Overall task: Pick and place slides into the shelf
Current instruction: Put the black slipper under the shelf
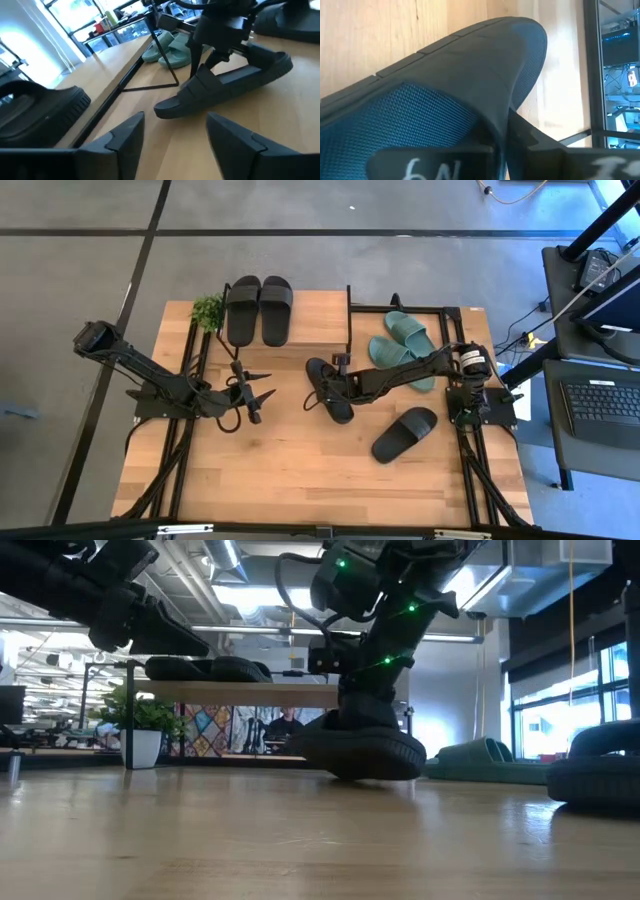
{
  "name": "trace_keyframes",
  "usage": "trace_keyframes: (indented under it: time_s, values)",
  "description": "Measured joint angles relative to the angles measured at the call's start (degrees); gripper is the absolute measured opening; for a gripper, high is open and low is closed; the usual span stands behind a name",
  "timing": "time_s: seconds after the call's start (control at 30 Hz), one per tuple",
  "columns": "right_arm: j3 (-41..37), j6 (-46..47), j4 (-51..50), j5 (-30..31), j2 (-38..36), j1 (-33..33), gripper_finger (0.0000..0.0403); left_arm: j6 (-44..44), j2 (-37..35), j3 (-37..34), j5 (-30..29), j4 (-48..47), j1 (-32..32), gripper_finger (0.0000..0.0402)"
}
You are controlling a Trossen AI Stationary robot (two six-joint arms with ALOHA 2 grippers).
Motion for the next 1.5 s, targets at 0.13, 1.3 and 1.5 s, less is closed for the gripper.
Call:
trace_keyframes:
  time_s: [0.13,1.3,1.5]
  values:
    - [0.0,0.0,0.7,-0.3,-0.2,-0.1,0.0014,-4.1,0.3,0.0,7.5,0.0,1.0,0.0204]
    - [-0.2,0.2,4.7,-2.5,0.0,-0.2,0.0021,-16.1,40.5,11.7,25.5,20.3,24.1,0.0204]
    - [-0.2,0.2,5.0,-2.6,0.0,-0.2,0.0035,-16.0,41.9,12.4,26.0,19.5,24.9,0.0204]
